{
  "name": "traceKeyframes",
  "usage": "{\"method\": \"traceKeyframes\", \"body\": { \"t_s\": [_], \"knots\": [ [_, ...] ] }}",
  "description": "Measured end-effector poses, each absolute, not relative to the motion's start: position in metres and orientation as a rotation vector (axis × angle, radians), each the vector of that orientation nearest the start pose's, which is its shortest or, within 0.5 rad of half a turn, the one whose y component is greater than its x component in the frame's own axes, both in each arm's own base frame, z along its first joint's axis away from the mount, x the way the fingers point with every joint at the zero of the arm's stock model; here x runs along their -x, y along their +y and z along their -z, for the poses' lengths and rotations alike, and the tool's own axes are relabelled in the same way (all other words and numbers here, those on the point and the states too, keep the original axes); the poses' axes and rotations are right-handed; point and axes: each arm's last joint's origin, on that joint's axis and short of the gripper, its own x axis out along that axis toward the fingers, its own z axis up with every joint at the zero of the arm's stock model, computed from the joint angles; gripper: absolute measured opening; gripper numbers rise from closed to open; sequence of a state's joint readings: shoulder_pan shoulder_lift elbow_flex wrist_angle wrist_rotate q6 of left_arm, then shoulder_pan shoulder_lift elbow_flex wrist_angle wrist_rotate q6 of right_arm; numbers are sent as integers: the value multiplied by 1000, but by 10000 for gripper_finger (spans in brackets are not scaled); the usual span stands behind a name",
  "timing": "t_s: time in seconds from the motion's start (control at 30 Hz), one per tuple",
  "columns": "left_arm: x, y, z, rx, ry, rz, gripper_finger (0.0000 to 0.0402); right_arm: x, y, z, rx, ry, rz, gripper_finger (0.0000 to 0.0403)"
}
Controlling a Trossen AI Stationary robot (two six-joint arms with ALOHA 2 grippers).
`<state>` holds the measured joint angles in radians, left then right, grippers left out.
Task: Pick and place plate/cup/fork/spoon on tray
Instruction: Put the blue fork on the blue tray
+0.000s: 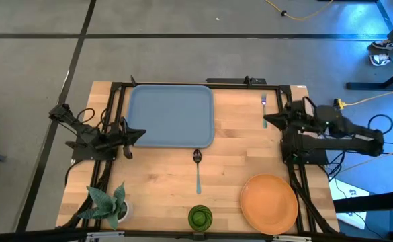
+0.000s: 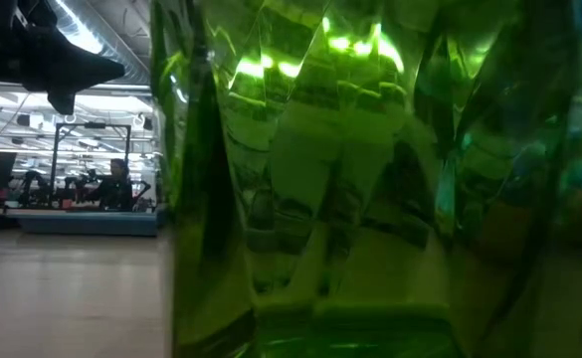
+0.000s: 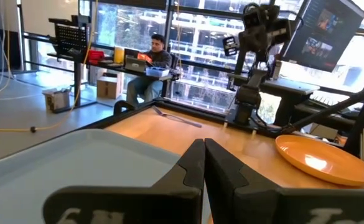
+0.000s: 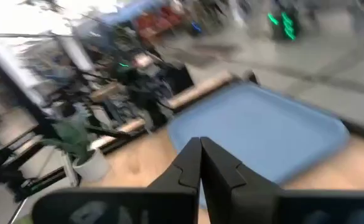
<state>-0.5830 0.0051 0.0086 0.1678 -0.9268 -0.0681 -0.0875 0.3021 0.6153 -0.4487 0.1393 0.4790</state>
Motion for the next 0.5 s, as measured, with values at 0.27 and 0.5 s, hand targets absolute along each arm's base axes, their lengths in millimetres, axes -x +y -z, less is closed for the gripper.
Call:
{"method": "traceKeyframes", "body": {
  "t_s": [0.27,0.5],
  "knots": [
    [-84,-27,-179,176,-127,-340,0,-108,-16,-346,-726,425,530,12],
    [-84,-27,-178,139,-113,-341,0,-142,-20,-370,-839,623,723,12]
  ]
}}
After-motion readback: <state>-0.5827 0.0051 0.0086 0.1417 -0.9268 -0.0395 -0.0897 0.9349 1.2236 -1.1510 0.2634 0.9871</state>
